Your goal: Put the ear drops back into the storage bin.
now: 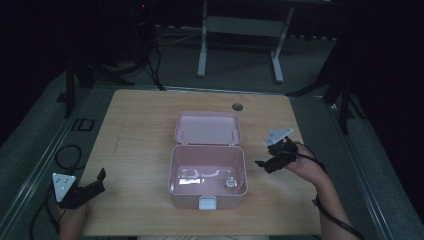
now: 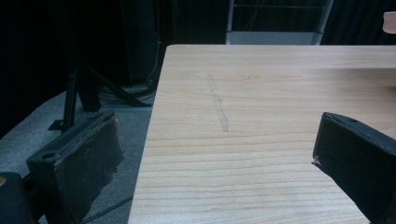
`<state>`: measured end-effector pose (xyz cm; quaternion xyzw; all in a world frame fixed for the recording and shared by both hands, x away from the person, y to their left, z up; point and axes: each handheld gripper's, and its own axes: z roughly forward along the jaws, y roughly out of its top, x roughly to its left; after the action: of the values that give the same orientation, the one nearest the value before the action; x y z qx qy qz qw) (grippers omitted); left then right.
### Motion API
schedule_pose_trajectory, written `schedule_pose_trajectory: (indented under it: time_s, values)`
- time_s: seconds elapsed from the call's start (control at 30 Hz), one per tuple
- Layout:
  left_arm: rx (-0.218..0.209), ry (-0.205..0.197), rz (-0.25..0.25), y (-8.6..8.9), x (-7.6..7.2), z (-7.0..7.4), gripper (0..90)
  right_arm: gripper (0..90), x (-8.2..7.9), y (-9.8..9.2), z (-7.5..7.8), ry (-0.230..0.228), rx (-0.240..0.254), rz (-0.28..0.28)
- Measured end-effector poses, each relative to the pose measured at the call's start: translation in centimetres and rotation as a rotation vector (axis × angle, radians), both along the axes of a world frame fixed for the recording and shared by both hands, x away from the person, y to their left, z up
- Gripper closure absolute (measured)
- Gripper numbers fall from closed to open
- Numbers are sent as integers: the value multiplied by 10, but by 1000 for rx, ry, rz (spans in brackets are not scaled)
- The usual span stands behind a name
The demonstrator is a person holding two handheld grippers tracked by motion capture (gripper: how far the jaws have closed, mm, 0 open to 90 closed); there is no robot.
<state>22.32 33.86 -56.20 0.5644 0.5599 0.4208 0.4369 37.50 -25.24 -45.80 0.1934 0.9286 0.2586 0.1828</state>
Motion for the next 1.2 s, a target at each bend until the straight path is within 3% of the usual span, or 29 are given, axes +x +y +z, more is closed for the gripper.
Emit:
schedule_pose_trajectory:
  time_s: [0.2,0.27,0.4,0.57,0.87,1.07,1.2]
  values:
    - [0,0,2,0,0,0,14,124,-7,-25,-39,33,61,-69]
    - [-1,0,2,0,0,0,14,124,-11,-32,-48,31,82,-87]
    - [0,3,1,0,0,0,14,124,-20,-50,-63,6,153,-175]
    - [0,4,2,0,0,0,14,118,-29,-66,-72,-50,238,-287]
    - [-4,5,2,0,0,0,14,116,-38,-78,-81,-156,340,-454]
    - [-2,5,2,0,0,0,14,116,-40,-81,-85,-165,383,-556]
    - [-2,5,1,0,0,0,14,117,-42,-89,-87,-192,445,-645]
